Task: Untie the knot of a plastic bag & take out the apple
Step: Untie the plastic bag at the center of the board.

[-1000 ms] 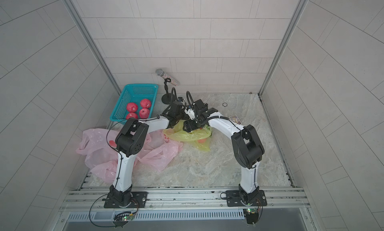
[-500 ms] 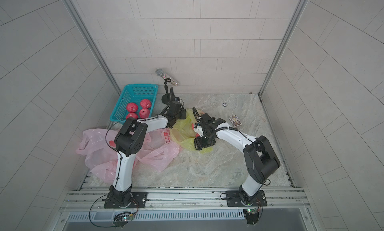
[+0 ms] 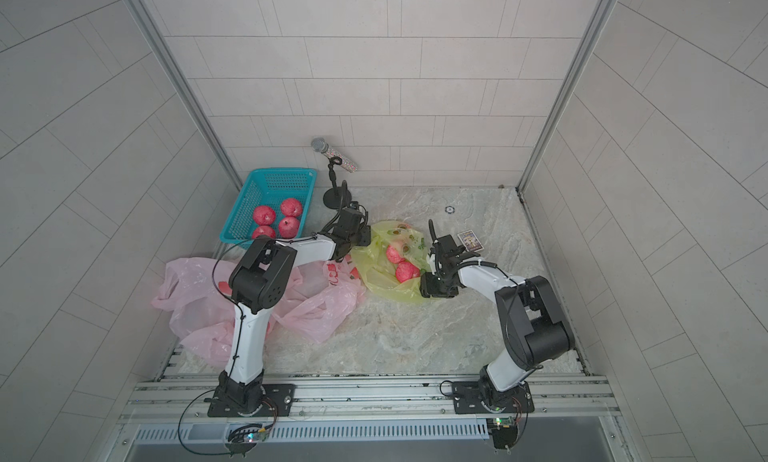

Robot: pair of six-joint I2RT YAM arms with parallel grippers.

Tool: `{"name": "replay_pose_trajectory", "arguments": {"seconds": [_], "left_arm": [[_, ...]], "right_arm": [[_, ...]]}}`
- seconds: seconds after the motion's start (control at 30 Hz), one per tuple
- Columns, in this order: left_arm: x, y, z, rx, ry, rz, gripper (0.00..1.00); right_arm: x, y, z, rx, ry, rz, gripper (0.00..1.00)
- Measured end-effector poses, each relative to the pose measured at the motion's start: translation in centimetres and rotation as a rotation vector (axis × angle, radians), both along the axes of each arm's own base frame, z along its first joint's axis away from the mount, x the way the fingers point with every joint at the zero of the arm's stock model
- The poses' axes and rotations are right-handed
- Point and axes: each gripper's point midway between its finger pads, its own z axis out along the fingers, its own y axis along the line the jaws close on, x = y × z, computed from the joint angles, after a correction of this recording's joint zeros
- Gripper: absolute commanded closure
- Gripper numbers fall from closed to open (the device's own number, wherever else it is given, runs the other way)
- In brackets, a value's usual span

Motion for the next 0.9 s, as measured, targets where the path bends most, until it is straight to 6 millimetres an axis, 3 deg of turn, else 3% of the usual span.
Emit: {"name": "replay_pose_trajectory", "arguments": {"seconds": [0.23,0.47,0.63,0.7,0.73,0.77,0.9], "left_arm": [[0.1,0.5,0.4,-0.001,-0.005,0.01,0.4],[-0.1,0.5,0.4,-0.03,0.005,-0.005,0.34],[-2.5,0.7,0.4,-0.095,-0.001,-0.043,0.22],[-3.0,0.4,1.2,-0.128,-0.015,-0.059,0.2],[-3.1,0.2,1.9,-0.148,-0.03,-0.072,0.14],[-3.3,-0.1,2.7,-0.169,-0.046,-0.086,0.01],[-3.7,-0.9,6.8,-0.246,-0.123,-0.129,0.0]], "right_arm": [[1.4,0.0,0.1,0.006,-0.049,-0.056,0.36],[2.0,-0.2,0.4,0.006,-0.083,-0.08,0.26],[0.8,-0.7,0.8,-0.018,-0.059,-0.078,0.23],[0.3,-0.7,1.3,-0.02,-0.052,-0.07,0.22],[0.1,-0.6,1.7,-0.021,-0.054,-0.065,0.21],[0.1,-0.6,2.2,-0.02,-0.056,-0.06,0.21],[0.2,0.2,3.8,0.001,-0.068,-0.037,0.2]]}}
